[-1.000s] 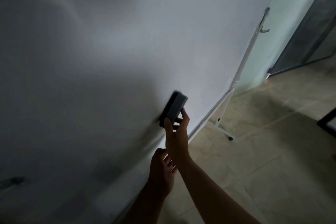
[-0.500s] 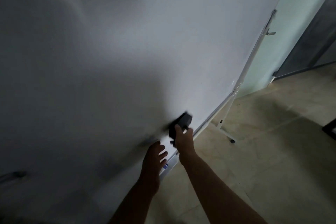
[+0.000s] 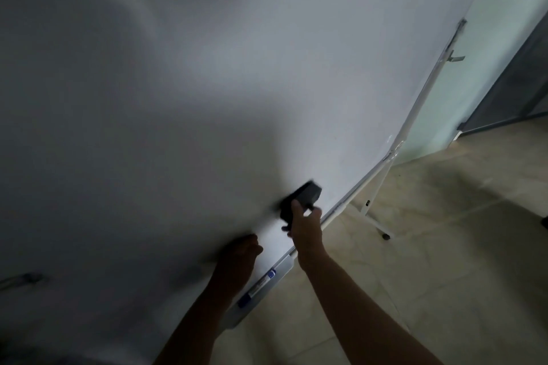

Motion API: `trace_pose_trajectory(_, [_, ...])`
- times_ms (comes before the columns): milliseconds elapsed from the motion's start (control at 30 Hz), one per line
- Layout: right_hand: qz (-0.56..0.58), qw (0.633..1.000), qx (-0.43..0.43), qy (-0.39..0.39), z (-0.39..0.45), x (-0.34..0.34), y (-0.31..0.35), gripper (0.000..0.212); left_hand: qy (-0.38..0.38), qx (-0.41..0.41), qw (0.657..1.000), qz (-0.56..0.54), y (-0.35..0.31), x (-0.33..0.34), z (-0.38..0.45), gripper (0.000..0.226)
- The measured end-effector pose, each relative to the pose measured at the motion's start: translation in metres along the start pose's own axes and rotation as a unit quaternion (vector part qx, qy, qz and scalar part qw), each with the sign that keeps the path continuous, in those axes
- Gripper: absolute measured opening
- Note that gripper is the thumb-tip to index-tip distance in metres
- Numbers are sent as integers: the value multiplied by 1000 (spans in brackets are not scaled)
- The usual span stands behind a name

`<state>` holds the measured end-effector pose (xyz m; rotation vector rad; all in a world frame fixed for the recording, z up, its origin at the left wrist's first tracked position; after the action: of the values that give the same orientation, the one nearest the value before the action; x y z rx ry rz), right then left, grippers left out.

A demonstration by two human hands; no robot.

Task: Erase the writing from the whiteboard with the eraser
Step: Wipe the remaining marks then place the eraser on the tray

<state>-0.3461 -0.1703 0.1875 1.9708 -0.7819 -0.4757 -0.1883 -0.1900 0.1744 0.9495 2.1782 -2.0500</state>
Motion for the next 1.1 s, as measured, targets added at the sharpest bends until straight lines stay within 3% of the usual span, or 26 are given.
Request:
trace_pose_trajectory(67, [6,989,-145,3,-10,-3,25,47,4,35,999,30,3,0,2,35])
trace_pose_trajectory(133, [-18,976,-217,10,-8,-9,44,52,12,52,996,67,4,-1,5,33])
trace_pose_trajectory(200, [-38,981,-189,-5,8,-18,39,52,7,102,988,116,6,-5,4,32])
trace_pose_trajectory(233, [-29,990,-136,-5,13,-20,32,49,11,120,983,141,9,-5,5,32])
trace_pose_trajectory(300, [-4,999,1,32,14,-17,13,44,33,88,991,92,7,-8,1,32])
trace_pose_trajectory(333, [6,999,26,48,11,-14,6,43,47,47,996,54,5,-7,-1,37])
trace_pose_trajectory(400, [18,998,-31,43,0,-9,3,45,76,51,992,86,10,-7,-1,58])
trace_pose_trajectory(467, [8,992,-113,48,-11,-5,3,52,87,102,981,143,15,-9,-1,43])
trace_pose_trajectory(533, [-47,988,-135,58,-15,2,-9,50,90,164,964,187,13,-14,0,25])
trace_pose_trajectory(567, [-63,990,-113,58,-15,6,-18,46,103,192,947,237,4,-16,-1,16])
trace_pose_trajectory(633, [-72,995,-39,65,-12,12,-35,40,97,291,864,399,6,-17,-2,45])
trace_pose_trajectory(733, [-80,994,-33,67,-18,19,-43,40,166,285,793,512,10,-21,-13,54])
trace_pose_trajectory(867, [-91,990,-106,36,-31,30,-44,41,189,276,774,538,25,-27,-16,50])
trace_pose_trajectory(967, [-60,997,-36,21,-27,42,-61,57,202,297,758,544,24,-34,-22,34])
trace_pose_trajectory(1100, [-80,991,-107,18,-50,52,-57,40,176,293,782,522,22,-38,-36,47])
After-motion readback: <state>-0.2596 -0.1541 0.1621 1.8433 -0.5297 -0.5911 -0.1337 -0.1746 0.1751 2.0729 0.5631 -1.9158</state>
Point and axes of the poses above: each hand's wrist, its own z-axis towards the middle knuckle, its own x-axis out of the palm, y = z × x, the point moved 2 cm from there along z, towards the middle knuckle, and after that the axes turned 8 degrees about x, right-handed, at the moved point
